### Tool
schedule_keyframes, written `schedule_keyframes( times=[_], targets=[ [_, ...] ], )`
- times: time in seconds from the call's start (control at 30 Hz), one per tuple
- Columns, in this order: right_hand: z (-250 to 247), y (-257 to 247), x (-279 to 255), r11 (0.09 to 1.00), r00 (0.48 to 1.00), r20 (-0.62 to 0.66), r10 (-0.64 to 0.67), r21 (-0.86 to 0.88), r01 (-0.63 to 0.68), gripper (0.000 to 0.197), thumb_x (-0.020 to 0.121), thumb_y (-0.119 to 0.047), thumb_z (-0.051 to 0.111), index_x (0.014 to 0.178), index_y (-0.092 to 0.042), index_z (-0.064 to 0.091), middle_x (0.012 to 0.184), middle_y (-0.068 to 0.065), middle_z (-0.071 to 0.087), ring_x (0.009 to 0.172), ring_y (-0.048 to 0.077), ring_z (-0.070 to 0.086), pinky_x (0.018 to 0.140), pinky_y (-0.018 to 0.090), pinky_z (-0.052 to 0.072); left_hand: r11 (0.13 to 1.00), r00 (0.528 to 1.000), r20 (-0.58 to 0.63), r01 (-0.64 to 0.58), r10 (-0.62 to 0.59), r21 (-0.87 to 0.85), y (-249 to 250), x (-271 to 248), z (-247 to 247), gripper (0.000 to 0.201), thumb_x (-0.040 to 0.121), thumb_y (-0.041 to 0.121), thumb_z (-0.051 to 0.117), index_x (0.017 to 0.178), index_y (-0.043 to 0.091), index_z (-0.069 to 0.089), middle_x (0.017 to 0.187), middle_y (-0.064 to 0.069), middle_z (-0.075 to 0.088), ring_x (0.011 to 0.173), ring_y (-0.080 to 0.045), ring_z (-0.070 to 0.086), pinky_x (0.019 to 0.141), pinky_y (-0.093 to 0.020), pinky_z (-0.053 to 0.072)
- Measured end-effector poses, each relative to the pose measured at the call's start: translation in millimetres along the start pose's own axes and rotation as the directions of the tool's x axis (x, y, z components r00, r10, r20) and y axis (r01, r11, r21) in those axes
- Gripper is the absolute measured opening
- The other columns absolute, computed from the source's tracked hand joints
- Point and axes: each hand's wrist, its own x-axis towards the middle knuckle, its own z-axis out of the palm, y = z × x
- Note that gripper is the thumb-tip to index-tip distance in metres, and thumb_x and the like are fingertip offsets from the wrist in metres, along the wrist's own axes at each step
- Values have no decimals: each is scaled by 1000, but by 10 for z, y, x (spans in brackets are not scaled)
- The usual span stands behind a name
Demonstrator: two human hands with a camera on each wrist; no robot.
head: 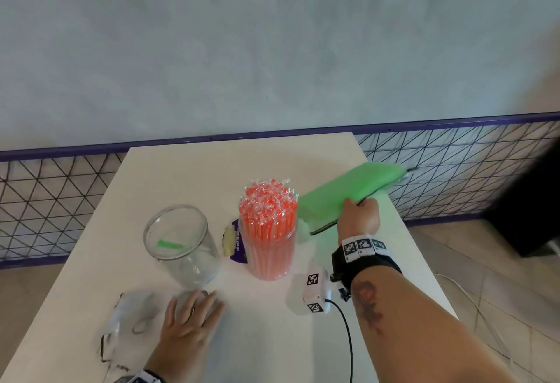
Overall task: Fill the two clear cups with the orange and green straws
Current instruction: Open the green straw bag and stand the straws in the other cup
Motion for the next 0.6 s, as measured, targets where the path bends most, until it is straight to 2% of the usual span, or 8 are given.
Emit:
schedule_keyframes(
  times=[0.1, 0.17, 0.23, 0.3, 0.37, 0.43, 0.5, 0.6],
  targets=[
    [-100, -194, -54, 972, 973, -9, -229, -55, 228, 21, 89, -12, 53, 73, -13, 38, 73, 6, 46, 59, 24, 40, 48, 31, 27, 997, 994, 85, -67, 71, -43, 35, 82, -102, 49, 71, 14, 45, 118, 21, 57, 118, -7, 70, 120, -33, 45, 103, -49, 24],
    [-147, -348, -159, 910, 917, 25, -399, -115, 399, 21, 88, -12, 53, 73, -15, 39, 84, 6, 47, 62, 20, 39, 56, 31, 28, 991, 980, 179, -70, 89, -112, 77, 207, -160, 64, 51, 17, 74, 114, 20, 69, 117, -6, 70, 120, -30, 45, 102, -47, 27],
    [-171, -497, -312, 829, 848, 65, -525, -186, 528, 14, 86, -13, 53, 76, -13, 43, 90, 4, 48, 71, 23, 43, 63, 32, 34, 974, 962, 251, -47, 104, -223, 155, 410, -318, 75, 34, 17, 88, 108, 17, 75, 113, -5, 71, 115, -25, 47, 98, -42, 34],
    [-211, -617, -470, 752, 788, 124, -603, -244, 613, 11, 83, -11, 53, 77, -11, 44, 90, 3, 46, 73, 27, 45, 61, 34, 35, 953, 962, 246, -38, 116, -301, 277, 598, -573, 63, 50, 18, 83, 112, 17, 73, 114, 0, 69, 111, -19, 54, 95, -34, 46],
    [-327, -741, -632, 681, 742, 189, -643, -302, 667, 13, 83, -9, 53, 78, -11, 41, 92, 5, 44, 71, 27, 42, 61, 33, 29, 913, 970, 226, 5, 95, -407, 392, 737, -756, 51, 77, 15, 61, 127, 17, 64, 124, 3, 64, 115, -18, 58, 99, -30, 47],
    [-493, -863, -795, 600, 704, 259, -661, -381, 703, 13, 86, -9, 51, 81, -12, 39, 100, 8, 45, 71, 26, 40, 62, 32, 28, 885, 985, 139, -25, 102, -465, 467, 824, -881, 50, 82, 16, 42, 127, 16, 65, 122, 2, 66, 111, -19, 62, 96, -29, 49],
    [-685, -957, -990, 494, 678, 334, -655, -489, 719, 12, 87, -7, 50, 84, -13, 41, 107, 10, 47, 70, 26, 41, 62, 32, 30, 838, 991, 36, -87, 126, -539, 533, 902, -1009, 47, 81, 15, 40, 118, 15, 69, 112, 0, 70, 101, -19, 66, 89, -27, 53],
    [-973, -1017, -1279, 297, 643, 463, -610, -619, 727, 7, 89, -6, 50, 95, -8, 54, 112, 14, 50, 81, 34, 56, 65, 31, 35, 785, 991, -74, -136, 115, -605, 598, 1021, -1266, 38, 84, 5, 54, 119, 12, 67, 114, -1, 68, 105, -14, 61, 93, -13, 38]
  ],
)
